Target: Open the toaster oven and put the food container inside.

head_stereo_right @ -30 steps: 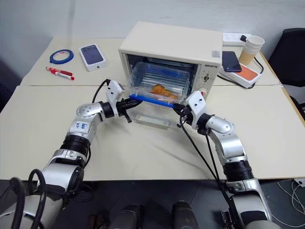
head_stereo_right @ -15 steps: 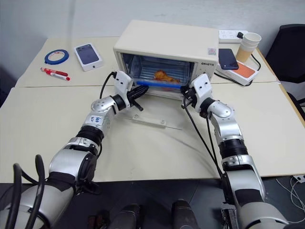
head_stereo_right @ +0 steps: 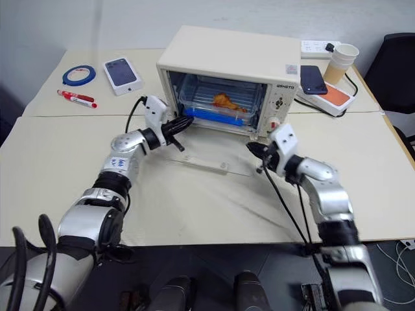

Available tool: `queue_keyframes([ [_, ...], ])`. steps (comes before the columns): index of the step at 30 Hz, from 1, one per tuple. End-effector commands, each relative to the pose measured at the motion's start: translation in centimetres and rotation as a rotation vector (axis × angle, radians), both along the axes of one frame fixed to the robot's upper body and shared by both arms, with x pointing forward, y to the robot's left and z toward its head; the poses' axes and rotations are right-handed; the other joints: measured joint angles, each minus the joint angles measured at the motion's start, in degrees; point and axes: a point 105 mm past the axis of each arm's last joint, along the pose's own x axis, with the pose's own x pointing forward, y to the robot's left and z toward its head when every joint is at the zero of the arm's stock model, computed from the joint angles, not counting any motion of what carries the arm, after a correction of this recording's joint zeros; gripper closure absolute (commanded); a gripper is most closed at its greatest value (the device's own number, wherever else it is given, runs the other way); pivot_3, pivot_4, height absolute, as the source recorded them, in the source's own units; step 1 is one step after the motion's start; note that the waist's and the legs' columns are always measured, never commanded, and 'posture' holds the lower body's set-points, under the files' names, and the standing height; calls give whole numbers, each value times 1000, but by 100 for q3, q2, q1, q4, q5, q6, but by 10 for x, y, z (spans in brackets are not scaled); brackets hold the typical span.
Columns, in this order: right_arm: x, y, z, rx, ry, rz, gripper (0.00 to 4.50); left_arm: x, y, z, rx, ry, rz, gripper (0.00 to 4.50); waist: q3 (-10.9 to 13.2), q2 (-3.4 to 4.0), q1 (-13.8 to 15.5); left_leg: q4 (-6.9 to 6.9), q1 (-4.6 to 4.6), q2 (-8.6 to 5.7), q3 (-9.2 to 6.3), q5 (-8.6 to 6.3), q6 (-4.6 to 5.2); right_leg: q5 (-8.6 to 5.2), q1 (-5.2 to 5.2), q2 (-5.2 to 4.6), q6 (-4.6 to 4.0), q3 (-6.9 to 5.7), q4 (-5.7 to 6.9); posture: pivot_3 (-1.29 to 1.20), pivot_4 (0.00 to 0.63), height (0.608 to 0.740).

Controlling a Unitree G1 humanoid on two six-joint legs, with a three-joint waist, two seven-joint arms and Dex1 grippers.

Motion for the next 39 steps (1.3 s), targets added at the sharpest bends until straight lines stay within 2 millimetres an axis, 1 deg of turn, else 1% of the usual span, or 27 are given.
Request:
queue_keyframes([
  [1, -21, -24, 2, -46, -11, -37, 4440, -15, 12, 15, 16, -51, -101, 4500, 0, 0, 4, 5, -1, 0, -1, 0, 0, 0, 1, 0, 0, 0, 2, 0, 150, 740],
  [3, -30, -37, -18, -96, 54, -56, 4440, -32, 25, 13, 46, -40, -186, 4500, 0, 0, -3, 6, -1, -1, -1, 0, 0, 0, 2, 0, 0, 1, 8, 0, 150, 740],
  [4, -32, -40, -23, -102, 77, -61, 4440, -38, 30, 13, 57, -38, -209, 4500, 0, 0, -19, 3, 0, 0, -1, 0, 0, 0, 2, 1, 0, 1, 8, 0, 150, 740],
  [5, -31, -39, -28, -107, 86, -52, 4440, -49, 36, 13, 53, -22, -265, 4500, 0, 1, -39, 0, 0, 2, 2, 0, 0, 0, 2, 3, 0, 4, 5, 0, 150, 740],
  [7, -27, -32, -34, -86, 92, -29, 4440, -71, 52, 13, 70, -2, -352, 4500, 0, 3, -89, -21, 6, 7, 5, 0, 0, 0, 2, 8, 0, 8, 6, 0, 150, 740],
  [8, -25, -30, -35, -79, 88, -20, 4440, -77, 57, 12, 84, 5, -372, 4500, 0, 3, -104, -21, 7, 9, 5, 0, 0, 0, 1, 10, 0, 9, 9, 0, 150, 740],
  [10, -18, -22, -42, -82, 83, 8, 4440, -93, 75, 10, 121, -19, -397, 4500, -1, 4, -110, -17, 8, 11, 1, 1, -2, 0, 2, 11, 0, 6, 9, 0, 150, 740],
  [12, -13, -13, -46, -67, 77, 43, 4440, -103, 86, 7, 134, 9, -407, 4500, -2, 5, -143, -14, 10, 12, -1, 1, -3, 0, 6, 10, 0, 5, 7, 0, 150, 740],
  [14, -10, -2, -44, -19, 50, 84, 4440, -110, 97, 8, 108, 38, -403, 4500, -2, 5, -131, -18, 11, 11, -8, 1, -3, 0, 6, 9, -1, 2, 6, 0, 150, 740],
  [17, -9, 12, -32, 70, -19, 149, 4440, -112, 109, 10, 67, 50, -337, 4500, -1, 6, -107, -12, 10, 4, -18, 1, -2, 0, 13, 3, -1, -1, 4, 0, 150, 740],
  [20, -14, 22, -13, 163, -94, 214, 4440, -112, 113, 13, 26, 38, -281, 4500, -1, 7, -70, 1, 9, 3, -25, 1, -2, 0, 19, 2, 0, -2, 3, 0, 150, 740],
  [21, -17, 24, -1, 210, -134, 231, 4440, -112, 114, 11, 10, 34, -254, 4500, -1, 7, -61, 1, 9, 4, -25, 1, -2, 0, 20, 2, 0, -3, 3, 0, 150, 740],
  [23, -21, 24, 18, 276, -191, 241, 4440, -112, 117, 10, -16, 29, -212, 4500, 0, 10, -42, 4, 9, 3, -26, 1, -2, 0, 21, 2, -1, -5, 4, 0, 150, 740],
  [26, -21, 19, 53, 377, -275, 222, 4440, -109, 118, 12, -65, 11, -160, 4500, 1, 10, -39, 4, 9, 5, -26, 0, -2, 0, 20, 0, -1, -3, 4, 0, 150, 740],
  [29, -12, 16, 79, 420, -333, 193, 4440, -108, 115, 11, -84, 10, -146, 4500, 1, 10, -37, 12, 9, 4, -25, 0, -2, 0, 21, -1, -1, -4, 6, 0, 150, 740],
  [31, 1, 12, 93, 440, -368, 144, 4440, -106, 112, 9, -91, 10, -136, 4500, 0, 11, -39, 13, 10, 4, -25, 0, -3, 0, 21, -2, -1, -3, 6, 0, 150, 740],
  [33, 11, 9, 99, 431, -376, 110, 4440, -103, 111, 8, -95, 7, -129, 4500, 0, 11, -46, 9, 10, 5, -24, 0, -3, 0, 20, 0, -1, -4, 10, 0, 150, 740],
  [35, 16, 7, 96, 407, -356, 107, 4440, -101, 109, 8, -94, 6, -127, 4500, 0, 11, -55, 9, 10, 6, -25, 0, -3, 0, 20, 1, -1, -5, 8, 0, 150, 740],
  [37, 16, 4, 92, 366, -337, 121, 4440, -100, 108, 8, -94, 6, -128, 4500, 0, 11, -36, 12, 10, 4, -25, 0, -2, 0, 20, 0, -1, -6, 6, 0, 150, 740],
  [39, 10, -1, 86, 339, -306, 136, 4440, -100, 109, 8, -85, 11, -130, 4500, 0, 11, -18, 13, 9, -1, -26, -1, -1, 0, 19, -3, -1, -5, 5, 0, 150, 740],
])
